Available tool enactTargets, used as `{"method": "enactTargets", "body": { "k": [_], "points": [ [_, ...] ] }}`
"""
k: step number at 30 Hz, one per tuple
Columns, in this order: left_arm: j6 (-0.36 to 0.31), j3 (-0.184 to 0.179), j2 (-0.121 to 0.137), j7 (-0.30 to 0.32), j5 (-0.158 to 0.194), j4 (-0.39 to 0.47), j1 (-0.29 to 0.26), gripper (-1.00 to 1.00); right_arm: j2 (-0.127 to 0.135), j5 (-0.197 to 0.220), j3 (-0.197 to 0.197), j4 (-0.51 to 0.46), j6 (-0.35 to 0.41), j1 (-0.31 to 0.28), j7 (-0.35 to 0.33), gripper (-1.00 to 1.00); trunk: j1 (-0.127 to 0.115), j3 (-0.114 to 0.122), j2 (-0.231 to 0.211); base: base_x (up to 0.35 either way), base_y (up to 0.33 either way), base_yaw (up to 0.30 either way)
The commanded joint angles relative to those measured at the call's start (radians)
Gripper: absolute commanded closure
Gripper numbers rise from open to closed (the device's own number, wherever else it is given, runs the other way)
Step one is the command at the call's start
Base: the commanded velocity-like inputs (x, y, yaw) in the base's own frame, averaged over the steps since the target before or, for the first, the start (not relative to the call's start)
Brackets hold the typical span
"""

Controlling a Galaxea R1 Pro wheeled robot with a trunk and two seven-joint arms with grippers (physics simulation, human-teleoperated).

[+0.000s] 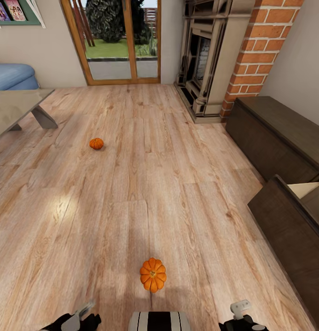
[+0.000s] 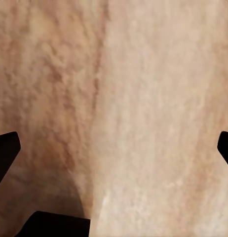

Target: Place each of the two pumpkins and all three candles from the living room inside a cabinet in the living room (use any cabinet), then make sure every cabinet is closed, and position the cauldron so it is next to a table in the living room.

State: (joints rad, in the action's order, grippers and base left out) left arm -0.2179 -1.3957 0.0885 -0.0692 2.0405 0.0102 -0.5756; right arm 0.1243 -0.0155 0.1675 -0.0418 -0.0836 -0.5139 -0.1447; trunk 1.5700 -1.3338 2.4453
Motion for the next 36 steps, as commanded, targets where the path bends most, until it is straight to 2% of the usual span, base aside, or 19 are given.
{"method": "enactTargets", "body": {
  "k": [1, 14, 16, 17, 21, 25, 28, 30, 32, 36],
  "points": [
    [0.000, 0.000, 0.000, 0.000, 0.000, 0.000, -0.002, -1.00, 0.000, 0.000, 0.001, -0.001, 0.000, 0.000, 0.000, -1.00, 0.000, 0.000, 0.000, 0.000, 0.000, 0.000],
    [0.002, -0.003, 0.004, 0.000, 0.000, 0.000, -0.056, -1.00, -0.001, -0.007, 0.004, -0.009, 0.001, -0.001, 0.004, -1.00, 0.000, 0.000, 0.000, 0.000, 0.000, 0.000],
    [0.002, -0.004, 0.005, 0.000, -0.001, 0.000, -0.072, -1.00, -0.002, -0.006, 0.003, -0.036, 0.003, -0.002, 0.004, -1.00, 0.000, 0.000, 0.000, 0.000, 0.000, 0.000],
    [0.002, -0.005, 0.004, 0.001, -0.001, 0.000, -0.086, -1.00, -0.003, -0.006, 0.004, -0.085, 0.010, -0.003, 0.000, -1.00, 0.000, 0.000, 0.000, 0.000, 0.000, 0.000],
    [0.002, -0.008, 0.004, 0.021, -0.005, 0.001, -0.114, -1.00, -0.003, -0.006, 0.007, -0.175, 0.016, -0.003, -0.007, -1.00, 0.000, 0.000, 0.000, 0.000, 0.000, 0.000],
    [0.002, -0.011, 0.019, 0.134, -0.006, 0.001, -0.136, -1.00, -0.006, -0.005, 0.008, -0.266, 0.019, -0.003, -0.044, -1.00, 0.000, 0.000, 0.000, 0.000, 0.000, 0.000],
    [0.002, -0.011, 0.043, 0.234, -0.006, 0.000, -0.148, -1.00, -0.007, 0.000, 0.006, -0.284, 0.020, -0.003, -0.056, -1.00, 0.000, 0.000, 0.000, 0.000, 0.000, 0.000],
    [0.002, -0.011, 0.050, 0.283, -0.006, 0.000, -0.150, -1.00, -0.008, -0.001, 0.007, -0.286, 0.020, -0.003, -0.057, -1.00, 0.000, 0.000, 0.000, 0.000, 0.000, 0.000],
    [0.002, -0.011, 0.053, 0.369, -0.006, -0.001, -0.152, -1.00, -0.009, -0.003, 0.008, -0.288, 0.019, -0.003, -0.059, -1.00, 0.000, 0.000, 0.000, 0.000, 0.000, 0.000],
    [0.002, -0.012, 0.055, 0.417, -0.006, -0.001, -0.168, -1.00, -0.012, -0.005, 0.009, -0.322, 0.017, -0.003, -0.060, -1.00, 0.000, 0.000, 0.000, 0.000, 0.000, 0.000]
  ]
}}
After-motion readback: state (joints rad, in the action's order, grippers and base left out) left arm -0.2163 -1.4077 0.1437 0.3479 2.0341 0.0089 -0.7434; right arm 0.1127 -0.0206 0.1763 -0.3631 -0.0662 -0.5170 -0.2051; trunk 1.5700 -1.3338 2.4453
